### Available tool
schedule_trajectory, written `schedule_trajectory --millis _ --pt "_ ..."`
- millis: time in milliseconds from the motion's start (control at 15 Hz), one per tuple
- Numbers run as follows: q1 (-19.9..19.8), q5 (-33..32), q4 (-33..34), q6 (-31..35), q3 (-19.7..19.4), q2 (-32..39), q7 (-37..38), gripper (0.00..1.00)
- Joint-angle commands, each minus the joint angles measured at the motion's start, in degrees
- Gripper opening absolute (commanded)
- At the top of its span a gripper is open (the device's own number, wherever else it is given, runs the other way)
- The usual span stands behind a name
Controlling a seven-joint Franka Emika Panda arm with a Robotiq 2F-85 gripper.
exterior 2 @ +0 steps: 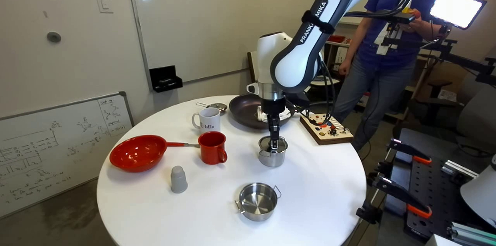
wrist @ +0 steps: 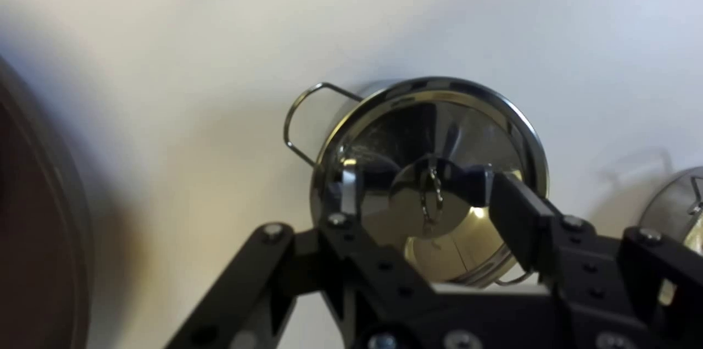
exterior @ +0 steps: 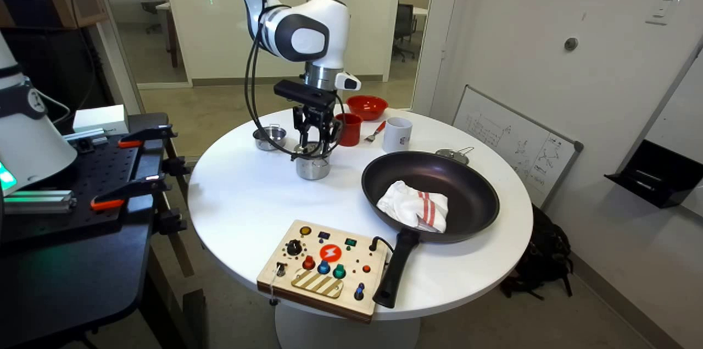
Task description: Uncover the pot
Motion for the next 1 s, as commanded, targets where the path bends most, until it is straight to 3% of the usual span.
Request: schedule_trajectory --millis 0,67,333,533,933 --pt "0.5 0.7 1.5 -1.6 -0.3 0.9 0.4 0.39" --pt "0.6 0.7 1.6 -1.6 -0.3 0.9 0.4 0.36" --pt "1.3 0.6 2.0 -1.9 -1.1 0.7 2.1 0.07" --pt "1.8 0.4 2.3 -2.3 -1.4 0.7 3.3 0.02" --pt "2.4 0.4 2.7 -3.7 -1.8 0.5 4.4 0.07"
